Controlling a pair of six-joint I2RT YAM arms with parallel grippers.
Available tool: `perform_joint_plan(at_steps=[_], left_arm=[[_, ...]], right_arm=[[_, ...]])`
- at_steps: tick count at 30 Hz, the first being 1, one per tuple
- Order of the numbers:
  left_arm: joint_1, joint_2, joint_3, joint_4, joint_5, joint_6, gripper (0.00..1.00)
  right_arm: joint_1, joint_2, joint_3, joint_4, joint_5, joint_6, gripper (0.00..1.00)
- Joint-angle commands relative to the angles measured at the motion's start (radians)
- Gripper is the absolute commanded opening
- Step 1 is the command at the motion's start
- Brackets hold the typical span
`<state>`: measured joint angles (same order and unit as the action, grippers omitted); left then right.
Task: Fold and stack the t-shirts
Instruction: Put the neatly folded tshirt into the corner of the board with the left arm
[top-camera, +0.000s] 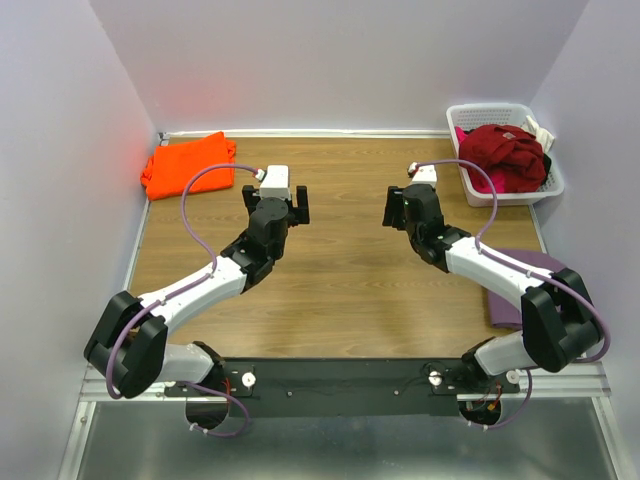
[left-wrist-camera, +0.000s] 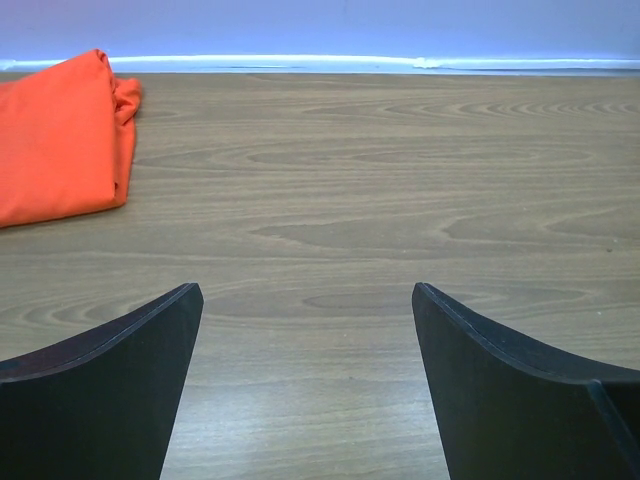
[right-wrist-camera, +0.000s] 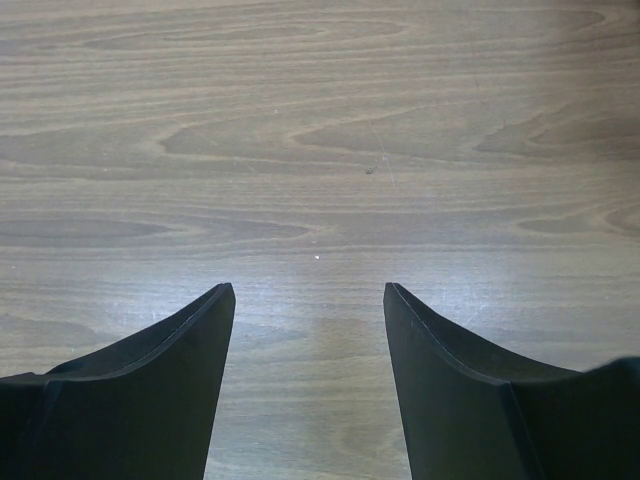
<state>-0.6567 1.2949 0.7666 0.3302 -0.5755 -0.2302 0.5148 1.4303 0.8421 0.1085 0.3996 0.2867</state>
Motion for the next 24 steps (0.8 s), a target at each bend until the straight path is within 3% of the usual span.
perform_joint_plan(at_steps=[1, 24], left_arm=[[-0.008, -0.005, 0.000, 0.035, -0.024, 0.009, 0.95], [-0.008, 0.017, 0.014, 0.029, -0.027, 0.012, 0.95]], right_arm=[[-0.007, -0.013, -0.017, 0.026, 0.030, -0.007, 0.70], [-0.007, -0.007, -0.018, 0.025, 0.033, -0.012, 0.70]])
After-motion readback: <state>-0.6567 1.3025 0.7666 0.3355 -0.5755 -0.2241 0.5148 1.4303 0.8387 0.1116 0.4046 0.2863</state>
